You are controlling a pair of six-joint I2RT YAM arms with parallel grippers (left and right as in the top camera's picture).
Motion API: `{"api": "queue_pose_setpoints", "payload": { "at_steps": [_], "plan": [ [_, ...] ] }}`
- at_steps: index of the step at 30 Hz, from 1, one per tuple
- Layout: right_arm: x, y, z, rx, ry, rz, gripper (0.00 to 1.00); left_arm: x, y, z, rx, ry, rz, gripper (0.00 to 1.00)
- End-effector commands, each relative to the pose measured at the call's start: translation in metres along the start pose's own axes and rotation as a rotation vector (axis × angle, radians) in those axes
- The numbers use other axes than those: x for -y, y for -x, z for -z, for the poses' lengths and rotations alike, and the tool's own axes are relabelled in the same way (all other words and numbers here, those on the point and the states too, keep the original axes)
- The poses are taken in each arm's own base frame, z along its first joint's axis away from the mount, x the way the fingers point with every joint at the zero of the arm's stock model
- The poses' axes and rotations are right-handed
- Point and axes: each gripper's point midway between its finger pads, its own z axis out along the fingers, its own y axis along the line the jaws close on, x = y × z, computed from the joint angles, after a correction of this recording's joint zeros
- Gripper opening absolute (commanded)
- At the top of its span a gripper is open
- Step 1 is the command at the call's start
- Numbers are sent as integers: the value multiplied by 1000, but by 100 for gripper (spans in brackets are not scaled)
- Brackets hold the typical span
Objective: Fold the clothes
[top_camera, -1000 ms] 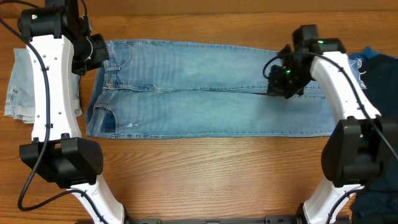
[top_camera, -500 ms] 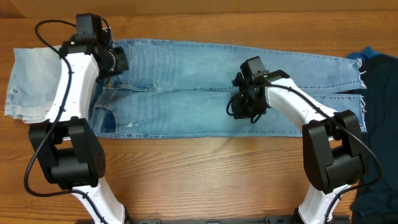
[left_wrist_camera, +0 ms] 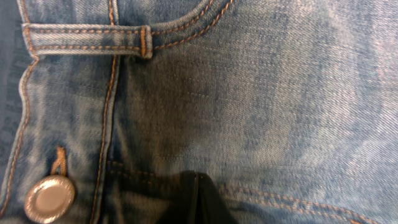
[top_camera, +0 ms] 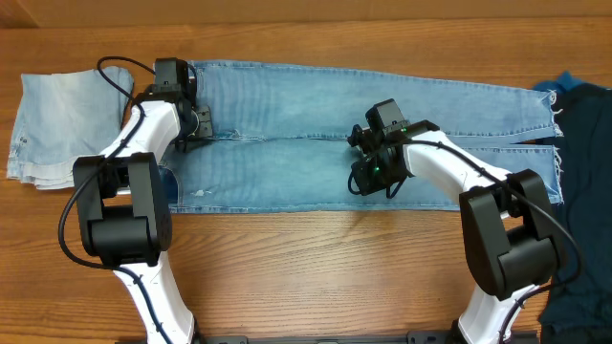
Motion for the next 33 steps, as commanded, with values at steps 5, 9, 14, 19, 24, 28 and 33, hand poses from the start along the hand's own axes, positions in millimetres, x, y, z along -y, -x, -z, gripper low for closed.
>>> {"api": "queue_pose_setpoints", "payload": {
  "at_steps": [5,9,14,19,24,28,33],
  "plan": [
    [20,-120,-32,-304,-100,-213,4,-10,9,-11,43,56,-24,4],
    [30,-151,-23,-410,-203,-317,4,-9,18,-11,79,53,-29,4],
    [37,-161,-16,-444,-270,-370,4,-10,28,-10,120,51,-25,4],
    [37,-161,-16,-444,-269,-369,4,-11,37,-18,159,56,-17,4],
    [36,-160,-17,-440,-265,-370,30,-21,108,63,337,121,-4,21],
    [36,-159,-17,-435,-265,-373,41,-29,97,118,239,125,7,50],
    [36,-159,-18,-434,-265,-373,42,-39,34,82,-54,-69,77,57]
  ]
}}
